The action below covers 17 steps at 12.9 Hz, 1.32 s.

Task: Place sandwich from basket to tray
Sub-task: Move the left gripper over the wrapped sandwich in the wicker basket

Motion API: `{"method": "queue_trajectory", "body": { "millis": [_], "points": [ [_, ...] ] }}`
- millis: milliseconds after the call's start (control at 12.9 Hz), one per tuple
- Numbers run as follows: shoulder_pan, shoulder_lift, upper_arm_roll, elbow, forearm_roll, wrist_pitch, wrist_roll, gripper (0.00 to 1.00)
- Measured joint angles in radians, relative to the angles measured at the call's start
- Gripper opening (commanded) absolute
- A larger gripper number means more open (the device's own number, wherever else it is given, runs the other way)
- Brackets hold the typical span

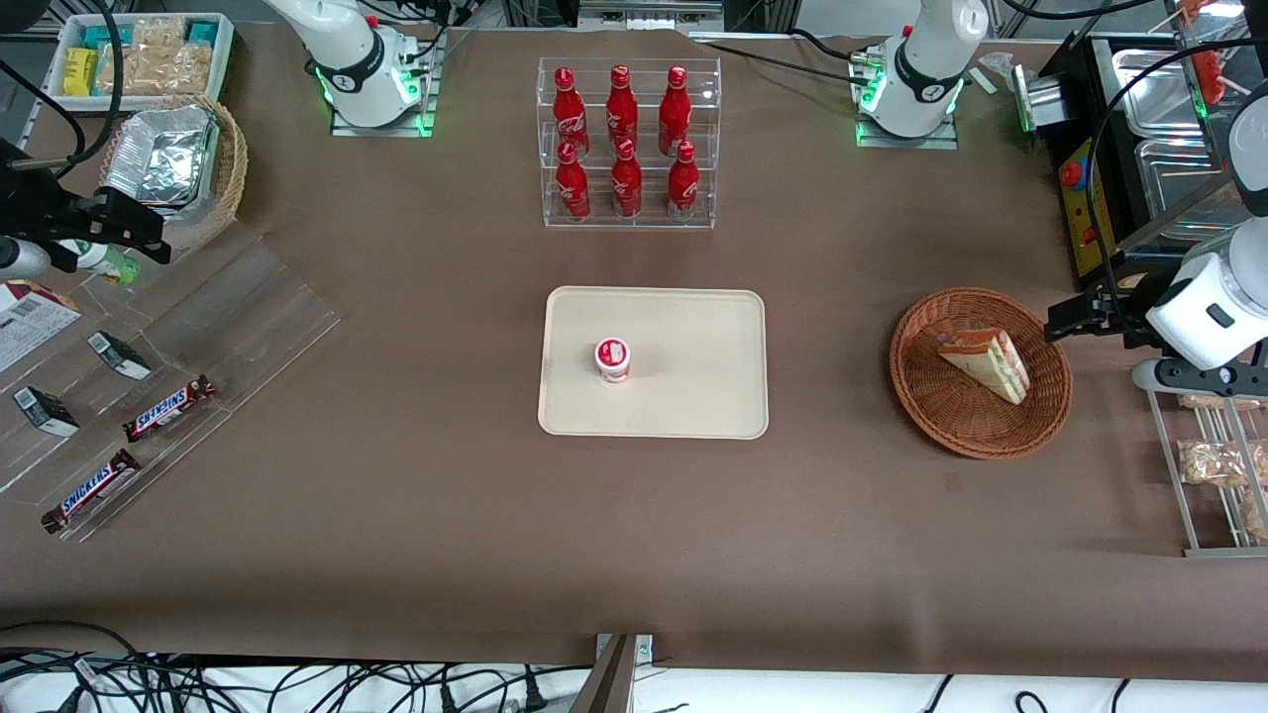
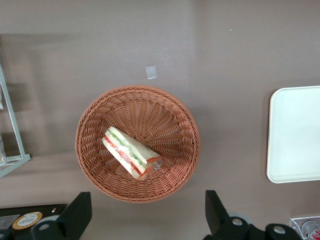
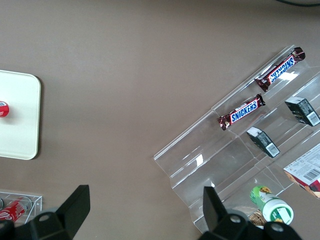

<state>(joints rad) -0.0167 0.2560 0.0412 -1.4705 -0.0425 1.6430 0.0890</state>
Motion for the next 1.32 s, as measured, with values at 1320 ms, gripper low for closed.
{"method": "queue_trajectory", "body": {
  "millis": [1320],
  "points": [
    [0.009, 0.105, 0.002, -0.103, 0.1, 0.102, -0.743, 1.0]
  ]
}}
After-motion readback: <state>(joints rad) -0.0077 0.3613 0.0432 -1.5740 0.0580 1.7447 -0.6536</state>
